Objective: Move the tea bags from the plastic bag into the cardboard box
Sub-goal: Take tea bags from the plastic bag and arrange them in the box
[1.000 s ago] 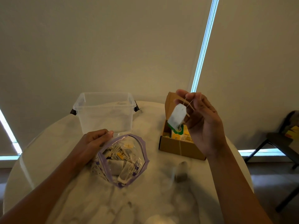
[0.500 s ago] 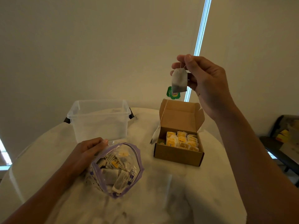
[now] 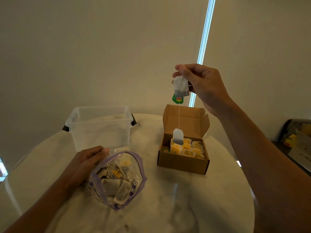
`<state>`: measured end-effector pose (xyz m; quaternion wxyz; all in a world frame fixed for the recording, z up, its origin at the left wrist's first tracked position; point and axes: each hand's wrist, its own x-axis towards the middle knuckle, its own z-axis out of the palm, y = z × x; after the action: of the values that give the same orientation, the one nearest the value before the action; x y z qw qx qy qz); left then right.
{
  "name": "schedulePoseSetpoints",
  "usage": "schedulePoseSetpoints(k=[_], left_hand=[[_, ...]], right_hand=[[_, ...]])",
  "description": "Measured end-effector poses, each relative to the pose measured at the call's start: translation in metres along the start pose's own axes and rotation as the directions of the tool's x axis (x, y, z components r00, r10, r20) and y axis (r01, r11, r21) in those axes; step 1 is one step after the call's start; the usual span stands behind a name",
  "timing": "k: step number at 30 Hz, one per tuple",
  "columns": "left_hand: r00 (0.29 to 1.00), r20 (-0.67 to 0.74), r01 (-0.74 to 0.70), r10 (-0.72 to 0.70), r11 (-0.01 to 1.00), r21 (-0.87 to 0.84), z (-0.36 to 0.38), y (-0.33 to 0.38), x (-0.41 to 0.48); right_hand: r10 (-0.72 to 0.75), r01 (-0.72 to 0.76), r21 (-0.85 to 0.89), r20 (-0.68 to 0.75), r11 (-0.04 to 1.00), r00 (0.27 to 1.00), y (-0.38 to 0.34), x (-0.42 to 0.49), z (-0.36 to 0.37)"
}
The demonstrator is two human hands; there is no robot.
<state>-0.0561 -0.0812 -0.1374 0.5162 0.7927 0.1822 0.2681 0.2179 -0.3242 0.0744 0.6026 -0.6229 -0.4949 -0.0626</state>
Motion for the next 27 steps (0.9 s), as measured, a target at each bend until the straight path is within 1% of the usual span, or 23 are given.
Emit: schedulePoseSetpoints(k=[6,13,17,23,25,27], left_hand=[[1.0,-0.007,0.002,-0.002,1.0,0.02,0.0,0.001,-0.002],[1.0,-0.015,0.011,-0.01,0.999,0.03,0.001,0.004,-0.001],[1.0,-0.01,0.014,-0.014,1.0,0.018,0.001,0.002,-0.002],[1.0,-0.008,0.013,-0.013,1.0,0.009,0.002,0.004,-0.001],[1.0,-0.009,0.012,-0.012,1.0,0.005,0.002,0.005,-0.003],[1.0,-0.006,0.015,-0.015,1.0,0.006,0.002,0.005,-0.003]], right_hand=[[0.052,-0.052,0.017,-0.005,0.999,0.999,0.021,0.007,-0.001],[0.17,-0.172,0.046,0.03,0.984,0.985,0.058,-0.002,0.01],[0.265,-0.27,0.045,0.094,0.962,0.96,0.079,-0.013,0.015],[0.394,-0.38,-0.106,0.186,0.919,0.9,0.103,-0.037,0.023],[0.427,-0.418,-0.088,0.21,0.904,0.88,0.108,-0.044,0.025],[0.429,-0.423,-0.076,0.212,0.903,0.878,0.108,-0.045,0.023]])
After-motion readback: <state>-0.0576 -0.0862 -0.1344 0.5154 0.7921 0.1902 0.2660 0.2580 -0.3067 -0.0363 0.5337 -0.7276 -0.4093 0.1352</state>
